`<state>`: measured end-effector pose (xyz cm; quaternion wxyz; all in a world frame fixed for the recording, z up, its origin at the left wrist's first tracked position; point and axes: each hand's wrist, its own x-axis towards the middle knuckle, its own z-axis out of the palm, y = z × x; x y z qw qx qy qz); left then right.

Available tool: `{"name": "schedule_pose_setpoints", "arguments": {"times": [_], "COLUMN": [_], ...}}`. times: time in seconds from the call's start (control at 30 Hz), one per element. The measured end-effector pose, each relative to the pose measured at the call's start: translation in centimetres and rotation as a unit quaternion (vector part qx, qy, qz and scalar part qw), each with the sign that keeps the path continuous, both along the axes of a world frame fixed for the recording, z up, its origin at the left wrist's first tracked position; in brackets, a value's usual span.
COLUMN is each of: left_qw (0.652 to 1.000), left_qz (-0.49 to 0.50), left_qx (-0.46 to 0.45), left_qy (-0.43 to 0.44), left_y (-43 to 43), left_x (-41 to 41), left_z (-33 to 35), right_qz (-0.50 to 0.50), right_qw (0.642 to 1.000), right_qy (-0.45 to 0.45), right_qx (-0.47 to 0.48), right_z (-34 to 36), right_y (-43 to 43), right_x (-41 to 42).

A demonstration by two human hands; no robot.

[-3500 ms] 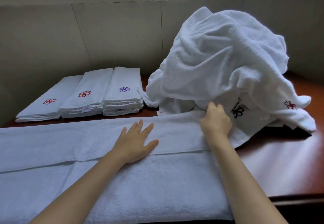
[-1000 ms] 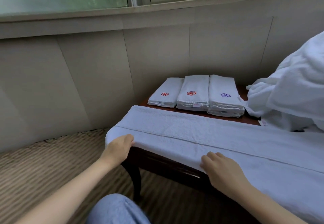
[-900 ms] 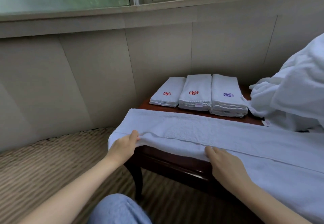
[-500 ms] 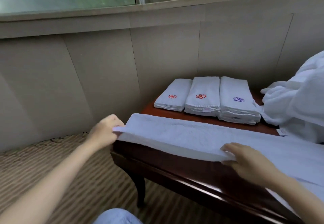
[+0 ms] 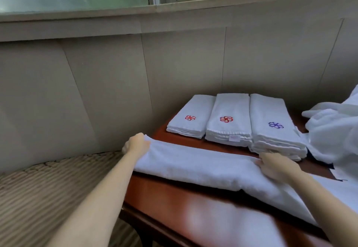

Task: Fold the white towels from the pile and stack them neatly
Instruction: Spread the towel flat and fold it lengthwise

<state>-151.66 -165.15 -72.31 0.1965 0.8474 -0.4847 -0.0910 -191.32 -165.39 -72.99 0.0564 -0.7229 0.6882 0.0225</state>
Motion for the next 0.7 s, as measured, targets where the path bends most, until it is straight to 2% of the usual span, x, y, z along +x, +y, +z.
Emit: {"name": "schedule_pose_setpoints", "arguments": {"times": [0.13,0.17,0.23,0.3,0.37,0.43,0.6,0.7], "left_qw": [0.997,0.994,0.972,0.942,0.932,0.934,0.928,0.913], "left_qz": [0.012,0.010,-0.025,-0.117,-0.210,-0.263,-0.353,-0.383], "left_qx": [0.044,0.055,0.053,0.028,0.019,0.015,0.081,0.125], "left_qy": [-0.061,-0.097,-0.228,-0.314,-0.294,-0.244,-0.083,-0.067], "left_y": [-0.5,-0.4,-0.1,0.1,0.5,1.1,3.7,5.3], "left_x": [-0.9,-1.4,-2.7,-5.0,-8.4,-12.7,-24.1,-28.0], "left_z": [0.5,0.5,0.2,-0.4,-0.8,-1.0,-0.4,-0.8], "right_qz": [-0.022,-0.028,-0.039,-0.047,-0.050,-0.064,-0.094,-0.132], "right_qw": [0.999,0.998,0.996,0.993,0.990,0.988,0.987,0.987], "right_qy": [-0.025,-0.035,-0.045,-0.049,-0.050,-0.052,0.003,0.022], "right_qx": [-0.017,-0.033,-0.071,-0.101,-0.119,-0.132,-0.131,-0.086], "right_z": [-0.8,-0.9,-0.9,-0.9,-0.8,-0.6,-0.2,0.5], "right_y": [-0.3,-0.1,0.7,1.7,2.8,4.0,7.9,10.8], "right_x": [-0.6,-0.6,-0.3,0.2,0.7,1.0,-1.3,-5.5]}}
